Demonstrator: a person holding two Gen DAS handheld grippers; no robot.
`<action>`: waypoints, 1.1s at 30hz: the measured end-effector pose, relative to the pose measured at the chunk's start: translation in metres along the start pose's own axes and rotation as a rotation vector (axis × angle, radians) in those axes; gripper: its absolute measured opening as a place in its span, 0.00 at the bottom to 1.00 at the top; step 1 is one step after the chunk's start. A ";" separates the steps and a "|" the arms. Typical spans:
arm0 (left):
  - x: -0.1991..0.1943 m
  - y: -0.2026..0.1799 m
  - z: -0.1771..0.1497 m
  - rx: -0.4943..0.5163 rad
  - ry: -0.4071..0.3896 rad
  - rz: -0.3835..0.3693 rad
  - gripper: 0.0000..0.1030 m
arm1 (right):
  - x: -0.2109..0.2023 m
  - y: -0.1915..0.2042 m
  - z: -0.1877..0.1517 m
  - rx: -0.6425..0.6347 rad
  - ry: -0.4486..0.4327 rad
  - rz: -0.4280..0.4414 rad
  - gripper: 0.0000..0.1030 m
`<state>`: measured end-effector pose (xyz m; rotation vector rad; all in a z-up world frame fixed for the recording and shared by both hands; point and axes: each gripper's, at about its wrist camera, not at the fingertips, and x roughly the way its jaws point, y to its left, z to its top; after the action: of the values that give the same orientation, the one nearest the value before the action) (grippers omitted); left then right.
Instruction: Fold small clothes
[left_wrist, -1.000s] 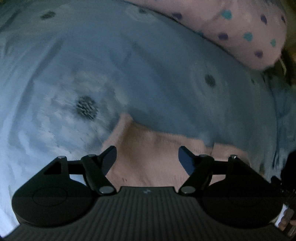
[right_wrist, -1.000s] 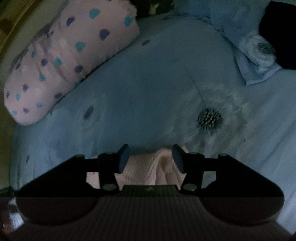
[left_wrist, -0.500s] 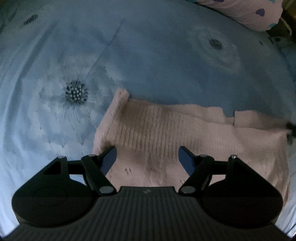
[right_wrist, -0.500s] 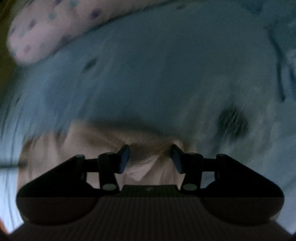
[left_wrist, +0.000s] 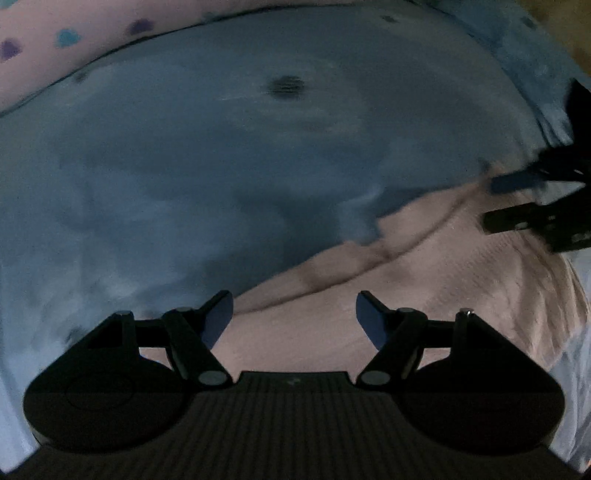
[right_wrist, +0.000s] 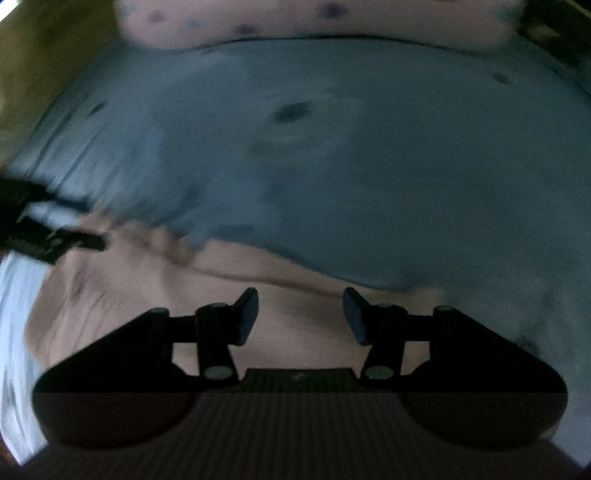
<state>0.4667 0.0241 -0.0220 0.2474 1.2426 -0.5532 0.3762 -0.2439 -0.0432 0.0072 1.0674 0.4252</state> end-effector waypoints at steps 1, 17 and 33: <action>0.004 -0.002 0.002 0.013 0.000 -0.008 0.75 | 0.005 0.007 0.003 -0.018 0.004 0.018 0.51; 0.043 -0.004 0.004 0.123 0.080 -0.103 0.58 | 0.058 0.050 0.017 -0.294 0.106 0.084 0.48; 0.004 0.008 -0.002 -0.049 -0.108 -0.051 0.05 | 0.020 0.044 0.021 -0.265 -0.067 0.096 0.06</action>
<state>0.4694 0.0307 -0.0271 0.1431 1.1587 -0.5727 0.3878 -0.1925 -0.0407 -0.1620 0.9411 0.6465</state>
